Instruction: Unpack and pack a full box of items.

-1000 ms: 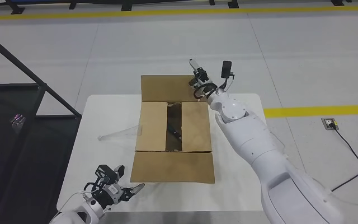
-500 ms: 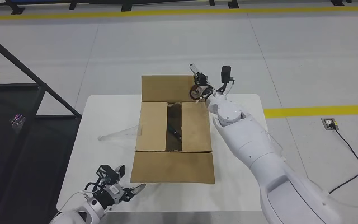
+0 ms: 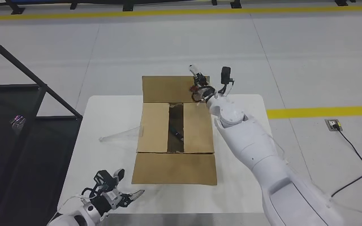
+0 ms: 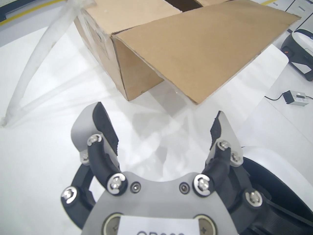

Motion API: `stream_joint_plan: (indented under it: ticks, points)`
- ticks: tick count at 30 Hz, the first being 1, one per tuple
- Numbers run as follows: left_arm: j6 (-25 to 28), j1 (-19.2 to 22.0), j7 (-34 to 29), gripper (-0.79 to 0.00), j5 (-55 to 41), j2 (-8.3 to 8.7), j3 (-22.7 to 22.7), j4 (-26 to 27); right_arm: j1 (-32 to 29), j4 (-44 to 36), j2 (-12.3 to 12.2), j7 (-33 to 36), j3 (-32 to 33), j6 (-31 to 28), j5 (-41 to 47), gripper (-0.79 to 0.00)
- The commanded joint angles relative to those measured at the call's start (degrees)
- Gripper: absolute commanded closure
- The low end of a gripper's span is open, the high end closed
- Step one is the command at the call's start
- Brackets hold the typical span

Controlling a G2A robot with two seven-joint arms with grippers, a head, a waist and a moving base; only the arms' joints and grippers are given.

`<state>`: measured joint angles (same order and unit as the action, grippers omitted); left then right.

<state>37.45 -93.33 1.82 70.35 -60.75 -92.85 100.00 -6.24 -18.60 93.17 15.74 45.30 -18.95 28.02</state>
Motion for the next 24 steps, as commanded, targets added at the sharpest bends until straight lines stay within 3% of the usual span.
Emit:
stream_joint_plan:
  ticks: [1, 7, 11, 14, 24]
  points:
    - [1.32, -1.54, 2.29, -0.785, -0.41, 0.18, -1.73, 0.74, -0.22, -1.05, -0.48, 5.24, 0.8, -2.5, 0.36, -0.785]
    - [10.94, -5.08, 6.62, -0.785, -8.44, 0.84, -7.21, 1.31, -1.78, -5.87, -2.75, 18.57, 2.69, -8.1, -1.76, -0.785]
    - [20.55, -4.76, 3.15, -0.785, -20.46, 1.66, -8.82, -2.81, -3.41, -10.58, -4.66, 24.78, 4.02, -8.69, -4.72, -0.785]
    - [20.55, -3.96, -7.22, -0.785, -32.83, 3.13, -6.56, -4.9, -3.57, -10.99, -4.83, 24.93, 4.19, -8.6, -4.97, -0.785]
    - [20.52, -4.02, -7.46, -0.785, -32.89, 3.12, -6.25, -4.77, -3.57, -10.99, -4.83, 24.93, 4.19, -8.6, -4.97, -0.785]
